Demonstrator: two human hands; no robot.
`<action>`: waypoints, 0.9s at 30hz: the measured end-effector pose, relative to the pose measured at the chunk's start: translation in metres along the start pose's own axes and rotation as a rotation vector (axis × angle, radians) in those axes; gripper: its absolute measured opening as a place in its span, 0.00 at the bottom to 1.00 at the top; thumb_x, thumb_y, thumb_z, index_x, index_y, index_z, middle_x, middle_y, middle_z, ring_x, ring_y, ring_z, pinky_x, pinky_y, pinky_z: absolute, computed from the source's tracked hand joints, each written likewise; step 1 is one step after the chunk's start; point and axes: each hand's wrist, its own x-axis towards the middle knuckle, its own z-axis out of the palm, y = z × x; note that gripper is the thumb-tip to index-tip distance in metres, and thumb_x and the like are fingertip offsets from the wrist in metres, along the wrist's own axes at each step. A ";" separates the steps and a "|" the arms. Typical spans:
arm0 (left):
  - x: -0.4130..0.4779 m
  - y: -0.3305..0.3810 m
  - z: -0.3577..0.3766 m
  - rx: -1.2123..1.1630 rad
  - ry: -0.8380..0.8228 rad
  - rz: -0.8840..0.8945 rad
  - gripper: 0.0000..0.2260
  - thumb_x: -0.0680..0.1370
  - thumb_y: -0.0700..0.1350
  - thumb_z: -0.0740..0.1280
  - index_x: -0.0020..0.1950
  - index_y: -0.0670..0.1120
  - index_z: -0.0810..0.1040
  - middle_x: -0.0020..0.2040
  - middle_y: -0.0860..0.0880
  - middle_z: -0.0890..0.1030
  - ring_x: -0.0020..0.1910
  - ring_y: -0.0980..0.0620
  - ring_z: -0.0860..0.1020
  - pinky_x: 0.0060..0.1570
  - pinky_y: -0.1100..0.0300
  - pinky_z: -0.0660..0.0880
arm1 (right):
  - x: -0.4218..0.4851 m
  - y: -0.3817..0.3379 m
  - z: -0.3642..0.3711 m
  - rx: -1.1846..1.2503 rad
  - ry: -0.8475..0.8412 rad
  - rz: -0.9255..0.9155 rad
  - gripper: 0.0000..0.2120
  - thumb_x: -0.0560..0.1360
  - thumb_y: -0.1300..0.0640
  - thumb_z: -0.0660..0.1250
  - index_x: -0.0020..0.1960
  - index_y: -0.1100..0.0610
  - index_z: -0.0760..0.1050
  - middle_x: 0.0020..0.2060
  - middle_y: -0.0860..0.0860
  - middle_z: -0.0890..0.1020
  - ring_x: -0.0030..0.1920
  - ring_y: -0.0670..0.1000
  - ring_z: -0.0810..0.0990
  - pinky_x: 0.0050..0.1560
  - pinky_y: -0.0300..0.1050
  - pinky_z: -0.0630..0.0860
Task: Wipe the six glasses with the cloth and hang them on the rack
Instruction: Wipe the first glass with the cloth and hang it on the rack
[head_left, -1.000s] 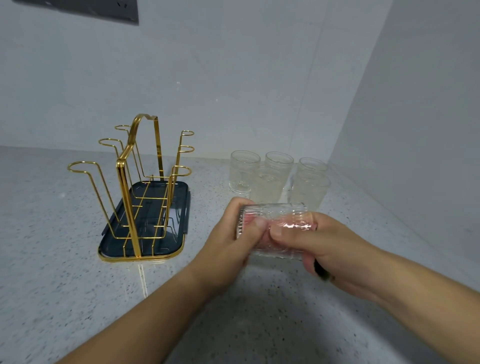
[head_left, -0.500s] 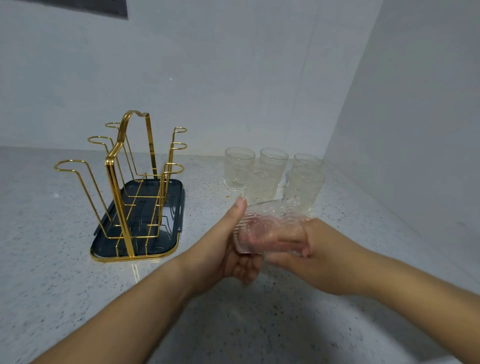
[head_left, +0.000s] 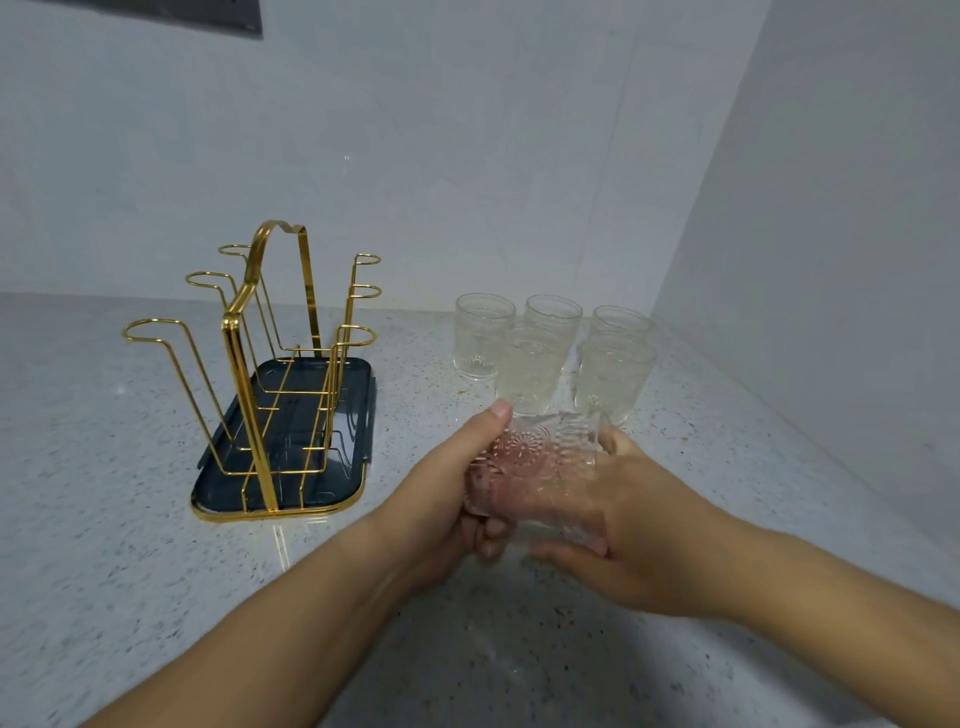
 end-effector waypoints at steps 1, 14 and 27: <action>-0.001 0.001 0.000 -0.014 -0.025 -0.047 0.23 0.71 0.68 0.65 0.35 0.48 0.81 0.26 0.47 0.72 0.22 0.52 0.68 0.25 0.63 0.64 | -0.002 0.004 0.002 -0.063 -0.011 -0.011 0.13 0.81 0.43 0.64 0.65 0.37 0.76 0.59 0.34 0.82 0.65 0.38 0.75 0.79 0.57 0.58; 0.003 -0.006 -0.007 0.169 -0.064 0.225 0.26 0.70 0.60 0.74 0.61 0.48 0.78 0.52 0.43 0.84 0.43 0.47 0.83 0.40 0.50 0.82 | -0.004 -0.006 -0.028 1.041 0.126 0.388 0.14 0.81 0.64 0.65 0.42 0.50 0.81 0.21 0.39 0.78 0.21 0.36 0.74 0.25 0.26 0.68; -0.002 0.002 -0.005 -0.022 -0.201 -0.095 0.32 0.75 0.72 0.59 0.47 0.45 0.87 0.33 0.41 0.83 0.25 0.48 0.79 0.24 0.62 0.75 | -0.006 0.009 -0.001 -0.047 0.035 -0.091 0.13 0.82 0.52 0.64 0.63 0.37 0.78 0.54 0.32 0.83 0.62 0.35 0.75 0.73 0.55 0.66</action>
